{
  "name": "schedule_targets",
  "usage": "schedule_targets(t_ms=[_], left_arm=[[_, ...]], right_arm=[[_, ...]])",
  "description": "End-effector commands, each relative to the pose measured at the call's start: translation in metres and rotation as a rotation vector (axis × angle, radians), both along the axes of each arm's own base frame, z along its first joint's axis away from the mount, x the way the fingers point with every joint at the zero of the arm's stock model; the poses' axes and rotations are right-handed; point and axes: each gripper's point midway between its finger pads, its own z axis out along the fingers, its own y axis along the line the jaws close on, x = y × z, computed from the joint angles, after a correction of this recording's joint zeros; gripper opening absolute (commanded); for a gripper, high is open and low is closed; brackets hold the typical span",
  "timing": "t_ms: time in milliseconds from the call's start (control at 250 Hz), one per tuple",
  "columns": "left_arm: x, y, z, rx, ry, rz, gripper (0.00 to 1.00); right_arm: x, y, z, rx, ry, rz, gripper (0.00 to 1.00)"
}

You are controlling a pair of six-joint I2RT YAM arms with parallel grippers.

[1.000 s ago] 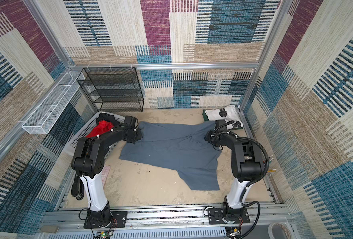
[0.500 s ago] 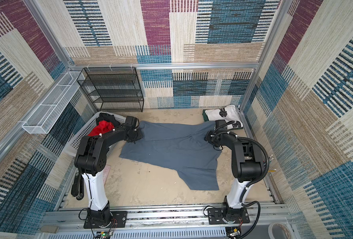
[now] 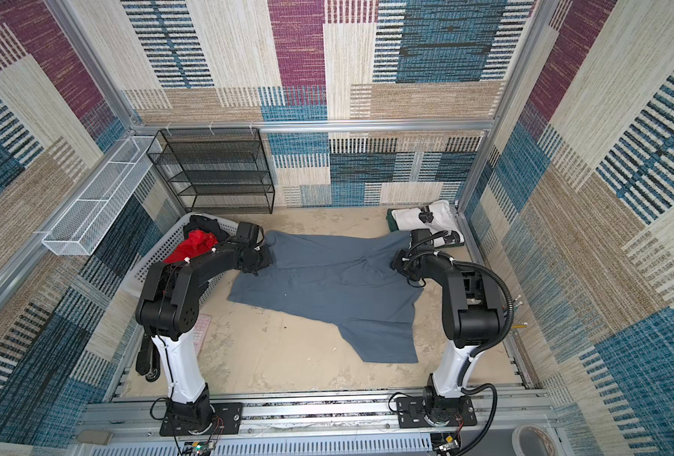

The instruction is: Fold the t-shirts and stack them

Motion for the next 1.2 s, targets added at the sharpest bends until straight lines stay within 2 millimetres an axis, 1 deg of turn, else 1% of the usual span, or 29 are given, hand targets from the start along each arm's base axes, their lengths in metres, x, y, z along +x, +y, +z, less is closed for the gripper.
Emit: schedule_targets(t_ms=[0,156,312,712,812,908,1000,1116,1196], left_arm=[[0.001,-0.004,0.003,-0.018,-0.001,-0.016,0.21],[0.004,-0.007,-0.003,-0.028,0.022,-0.025,0.20],[0.003,-0.007,-0.009,-0.022,0.039,-0.030,0.20],[-0.008,0.006,-0.013,0.038,0.040,-0.017,0.20],[-0.006,0.006,-0.017,0.032,0.040,-0.013,0.20],[-0.002,0.001,-0.018,0.013,0.042,-0.021,0.13],[0.000,0.002,-0.015,0.019,0.035,-0.019,0.08],[0.002,0.006,-0.012,0.034,0.027,-0.013,0.02],[0.002,0.008,-0.011,0.034,0.030,-0.010,0.02]], right_arm=[[0.003,0.000,0.002,-0.003,-0.018,0.003,0.59],[0.002,0.001,0.000,-0.004,-0.013,0.009,0.59],[0.004,0.000,0.002,-0.006,-0.020,0.011,0.59],[0.007,0.002,0.002,0.000,-0.019,0.012,0.59],[0.008,0.002,0.002,0.001,-0.020,0.010,0.59],[0.009,0.003,0.002,0.009,-0.019,0.011,0.59],[0.009,0.004,0.002,0.016,-0.021,0.012,0.59],[0.009,0.004,0.001,0.018,-0.018,0.012,0.58],[0.010,0.004,0.002,0.016,-0.020,0.012,0.58]])
